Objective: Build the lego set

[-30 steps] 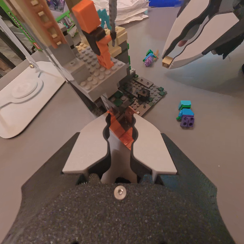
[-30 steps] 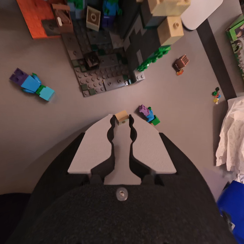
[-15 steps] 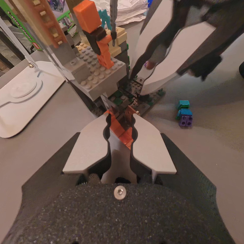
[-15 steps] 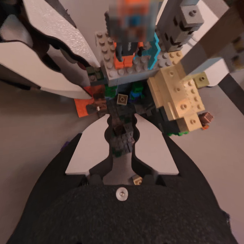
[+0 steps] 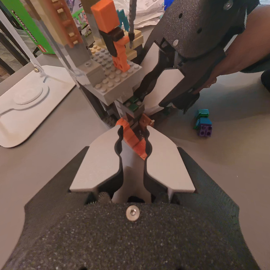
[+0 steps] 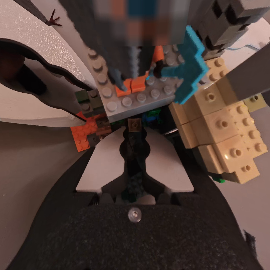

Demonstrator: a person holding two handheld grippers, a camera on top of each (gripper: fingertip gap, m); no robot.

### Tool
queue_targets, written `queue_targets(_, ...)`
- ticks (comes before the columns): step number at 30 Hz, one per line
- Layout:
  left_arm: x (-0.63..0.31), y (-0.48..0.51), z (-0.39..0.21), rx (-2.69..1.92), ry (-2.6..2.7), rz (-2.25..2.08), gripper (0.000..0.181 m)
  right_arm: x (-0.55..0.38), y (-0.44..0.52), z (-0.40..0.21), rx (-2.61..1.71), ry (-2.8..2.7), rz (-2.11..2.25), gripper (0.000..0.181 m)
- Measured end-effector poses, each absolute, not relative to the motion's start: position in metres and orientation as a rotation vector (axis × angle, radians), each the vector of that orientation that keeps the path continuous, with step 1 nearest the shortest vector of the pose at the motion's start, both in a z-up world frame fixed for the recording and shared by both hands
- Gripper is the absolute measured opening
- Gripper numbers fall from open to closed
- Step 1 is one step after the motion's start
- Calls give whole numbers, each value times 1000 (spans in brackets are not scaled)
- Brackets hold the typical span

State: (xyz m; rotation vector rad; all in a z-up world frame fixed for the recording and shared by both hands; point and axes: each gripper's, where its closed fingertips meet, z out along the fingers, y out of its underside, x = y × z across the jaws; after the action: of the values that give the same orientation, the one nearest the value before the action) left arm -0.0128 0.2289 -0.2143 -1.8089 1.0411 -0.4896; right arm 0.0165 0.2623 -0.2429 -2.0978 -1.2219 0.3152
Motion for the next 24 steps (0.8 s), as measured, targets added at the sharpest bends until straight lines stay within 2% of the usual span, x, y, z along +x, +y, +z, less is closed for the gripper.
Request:
queue_targets(7, -13, 229, -214, -1807, 1042, -484, 27, 35, 245, -221, -2063, -1242, 333, 16)
queue_targets(12, -13, 228, -215, -1807, 1048, -473, 27, 83, 234, -201, -2080, -1245, 256, 16)
queue_targets(17, -11, 227, -216, -1804, 1058, -457, 26, 140, 237, -219, -2165, -1226, 101, 17)
queue_targets(24, -11, 226, -217, -1803, 1054, -444, 26, 161, 236, -237, -2185, -1200, 52, 22)
